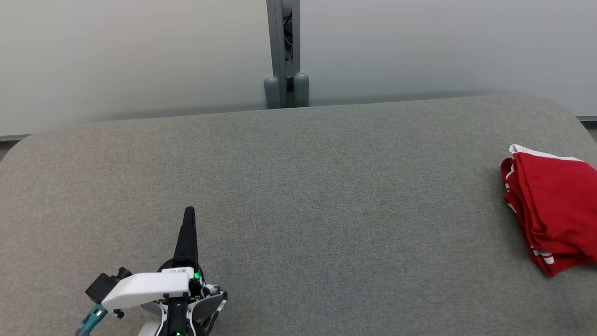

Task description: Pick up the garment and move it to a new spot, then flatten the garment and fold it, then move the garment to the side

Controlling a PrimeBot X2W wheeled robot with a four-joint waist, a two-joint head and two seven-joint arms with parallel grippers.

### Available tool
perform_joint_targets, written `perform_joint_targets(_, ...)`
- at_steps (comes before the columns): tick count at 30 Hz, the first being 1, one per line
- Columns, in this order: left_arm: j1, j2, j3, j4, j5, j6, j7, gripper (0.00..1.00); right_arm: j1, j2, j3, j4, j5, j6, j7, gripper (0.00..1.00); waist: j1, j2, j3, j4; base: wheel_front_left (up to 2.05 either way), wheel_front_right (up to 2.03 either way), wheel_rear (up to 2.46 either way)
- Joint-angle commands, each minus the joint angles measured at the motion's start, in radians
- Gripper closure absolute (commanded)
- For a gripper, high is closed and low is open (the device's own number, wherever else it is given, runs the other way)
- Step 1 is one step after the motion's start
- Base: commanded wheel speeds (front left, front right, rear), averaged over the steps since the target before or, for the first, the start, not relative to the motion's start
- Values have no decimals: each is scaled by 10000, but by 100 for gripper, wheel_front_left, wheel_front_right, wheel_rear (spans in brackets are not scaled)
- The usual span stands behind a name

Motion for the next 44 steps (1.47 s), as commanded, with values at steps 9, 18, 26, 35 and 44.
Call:
perform_joint_targets(9, -178, 26, 9, 23, -12, -39, -13, 100, -17, -49, -2, 26, 54, 22, 50, 100, 0, 0, 0, 0, 0, 0, 0)
perform_joint_targets(18, -178, 26, 9, 22, -12, -39, -13, 100, -17, -48, -3, 26, 54, 22, 50, 100, 0, 0, 0, 0, 0, 0, 0)
perform_joint_targets(26, -178, 26, 9, 22, -12, -39, -13, 100, -17, -49, -3, 26, 54, 22, 50, 100, 0, 0, 0, 0, 0, 0, 0)
perform_joint_targets(35, -178, 26, 10, 21, -12, -39, -13, 100, -16, -49, -1, 24, 54, 22, 49, 100, 0, 0, 0, 0, 0, 0, 0)
perform_joint_targets(44, -178, 26, 10, 21, -12, -39, -13, 100, -16, -48, -1, 24, 54, 22, 49, 100, 0, 0, 0, 0, 0, 0, 0)
